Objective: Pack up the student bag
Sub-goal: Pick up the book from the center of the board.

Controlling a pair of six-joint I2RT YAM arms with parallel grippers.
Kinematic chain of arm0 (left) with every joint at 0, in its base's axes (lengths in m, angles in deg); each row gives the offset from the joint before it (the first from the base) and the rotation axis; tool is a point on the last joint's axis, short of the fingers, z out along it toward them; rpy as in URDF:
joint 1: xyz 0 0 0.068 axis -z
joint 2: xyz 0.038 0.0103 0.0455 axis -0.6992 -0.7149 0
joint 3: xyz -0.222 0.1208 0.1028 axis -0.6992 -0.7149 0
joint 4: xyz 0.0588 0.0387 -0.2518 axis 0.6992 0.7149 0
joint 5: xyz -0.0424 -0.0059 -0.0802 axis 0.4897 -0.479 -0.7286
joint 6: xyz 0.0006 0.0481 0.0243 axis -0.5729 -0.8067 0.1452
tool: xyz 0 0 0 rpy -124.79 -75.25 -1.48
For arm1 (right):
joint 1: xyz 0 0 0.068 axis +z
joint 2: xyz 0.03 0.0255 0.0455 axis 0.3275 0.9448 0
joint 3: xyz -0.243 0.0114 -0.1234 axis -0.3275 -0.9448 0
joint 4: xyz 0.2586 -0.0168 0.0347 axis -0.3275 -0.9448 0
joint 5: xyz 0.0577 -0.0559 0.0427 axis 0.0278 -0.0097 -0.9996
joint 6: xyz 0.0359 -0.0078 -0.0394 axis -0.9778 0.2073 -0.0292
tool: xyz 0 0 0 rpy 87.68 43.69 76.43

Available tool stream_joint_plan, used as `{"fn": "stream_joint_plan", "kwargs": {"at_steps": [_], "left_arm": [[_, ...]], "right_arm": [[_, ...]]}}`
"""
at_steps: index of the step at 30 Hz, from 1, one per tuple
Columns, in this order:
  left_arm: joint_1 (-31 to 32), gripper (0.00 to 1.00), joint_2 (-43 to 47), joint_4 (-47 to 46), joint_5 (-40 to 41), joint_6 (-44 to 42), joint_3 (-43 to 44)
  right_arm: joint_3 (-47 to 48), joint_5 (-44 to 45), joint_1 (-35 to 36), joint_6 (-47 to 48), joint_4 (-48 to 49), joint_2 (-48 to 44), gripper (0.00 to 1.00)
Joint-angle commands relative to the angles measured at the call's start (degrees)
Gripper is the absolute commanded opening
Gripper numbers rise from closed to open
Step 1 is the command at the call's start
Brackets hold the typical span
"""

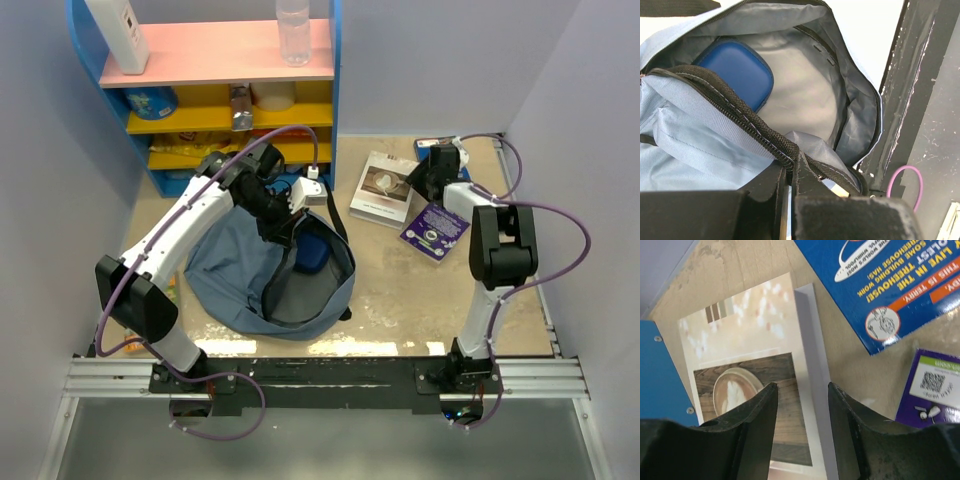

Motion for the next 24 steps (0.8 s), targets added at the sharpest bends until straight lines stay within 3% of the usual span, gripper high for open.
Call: {"fn": "stream_joint_plan", "kwargs": {"at_steps": [1, 11, 14, 20, 24], "left_arm": [[0.32, 0.0, 1.34, -1.03, -1.77, -1.66, -0.06], [0.32, 0.0, 0.38, -1.12, -2.29, -1.66, -0.23], [0.32, 0.0, 0.29, -1.3, -2.21, -1.75, -0.32], [0.32, 0.0, -0.06, -1.47, -2.21, -1.58, -0.23], [0.32, 0.0, 0.2, -1.47, -2.29, -1.4, -0.06]], "right_arm": [[5.17, -2.42, -1.39, 1.36, 2.01, 2.12, 0.48], [5.62, -5.84, -2.27, 0.23, 6.22, 5.55, 0.48], [4.22, -7.24, -2.27, -0.48, 8.68, 5.46, 0.42], [1.67, -10.85, -1.84, -2.15, 10.97, 4.85, 0.17], [0.43, -11.29, -0.69, -2.15, 11.5, 4.15, 0.11]]}}
